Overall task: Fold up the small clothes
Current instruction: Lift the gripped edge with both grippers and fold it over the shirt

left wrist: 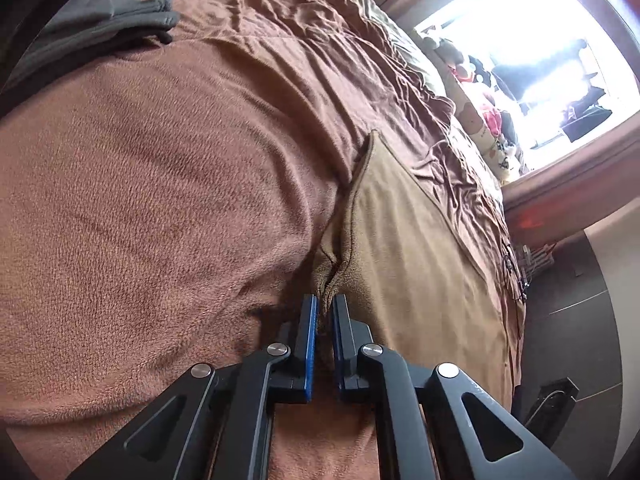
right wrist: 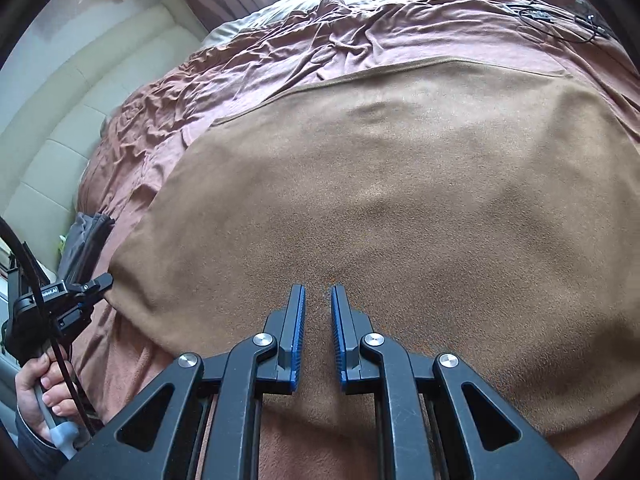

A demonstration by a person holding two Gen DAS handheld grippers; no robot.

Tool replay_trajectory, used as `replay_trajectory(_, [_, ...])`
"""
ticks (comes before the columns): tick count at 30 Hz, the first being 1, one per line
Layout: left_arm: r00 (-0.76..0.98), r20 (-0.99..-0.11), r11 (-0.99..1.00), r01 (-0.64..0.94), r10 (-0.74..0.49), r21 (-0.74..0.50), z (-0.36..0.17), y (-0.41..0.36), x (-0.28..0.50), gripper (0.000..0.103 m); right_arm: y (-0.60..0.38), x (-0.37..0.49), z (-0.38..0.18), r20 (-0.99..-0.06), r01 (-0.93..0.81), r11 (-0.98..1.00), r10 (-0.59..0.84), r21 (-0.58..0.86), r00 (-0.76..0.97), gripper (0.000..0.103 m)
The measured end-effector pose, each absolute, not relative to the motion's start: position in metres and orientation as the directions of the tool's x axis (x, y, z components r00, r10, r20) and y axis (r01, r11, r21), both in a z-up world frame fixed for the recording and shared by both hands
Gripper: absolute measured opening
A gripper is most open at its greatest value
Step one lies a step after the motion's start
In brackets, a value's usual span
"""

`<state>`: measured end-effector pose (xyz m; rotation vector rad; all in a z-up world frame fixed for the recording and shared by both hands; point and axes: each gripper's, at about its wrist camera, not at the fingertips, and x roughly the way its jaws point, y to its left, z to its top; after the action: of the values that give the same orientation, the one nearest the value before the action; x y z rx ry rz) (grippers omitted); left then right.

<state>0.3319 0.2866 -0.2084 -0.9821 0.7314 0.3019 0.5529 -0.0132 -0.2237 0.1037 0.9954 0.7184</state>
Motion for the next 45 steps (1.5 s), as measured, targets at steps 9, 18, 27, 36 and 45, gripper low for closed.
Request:
replay_trajectory(9, [0.794,-0.589,0.529,-0.440,-0.149,-0.726,-0.163,0.278,0.352,0.007,-0.021,0.543,-0.227,-0.726,-0.495,0.756,0.614,0.428,0.311,0.010])
replay_trajectory(18, [0.842,-0.488,0.488,-0.333,-0.232,-0.807,-0.130,0.270,0.372,0.006,-0.022,0.527,-0.232,-0.741,-0.498,0.751,0.611,0.433,0.277,0.010])
replay_trajectory(27, [0.855,-0.432,0.468,-0.268,-0.287,-0.842,-0.115,0.262,0.391,0.006,-0.026,0.517,-0.232,-0.747,-0.515,0.744,0.610,0.426,0.263,0.010])
replay_trajectory(36, [0.859,-0.374,0.445,-0.199,-0.349,-0.873,-0.102,0.248,0.407,0.006,-0.037,0.531,-0.218,-0.702,-0.473,0.743,0.643,0.474,0.305,0.004])
replay_trajectory(45, [0.847,-0.329,0.424,-0.139,-0.418,-0.895,-0.091,0.226,0.427,0.006,-0.035,0.528,-0.231,-0.727,-0.472,0.729,0.646,0.496,0.233,0.003])
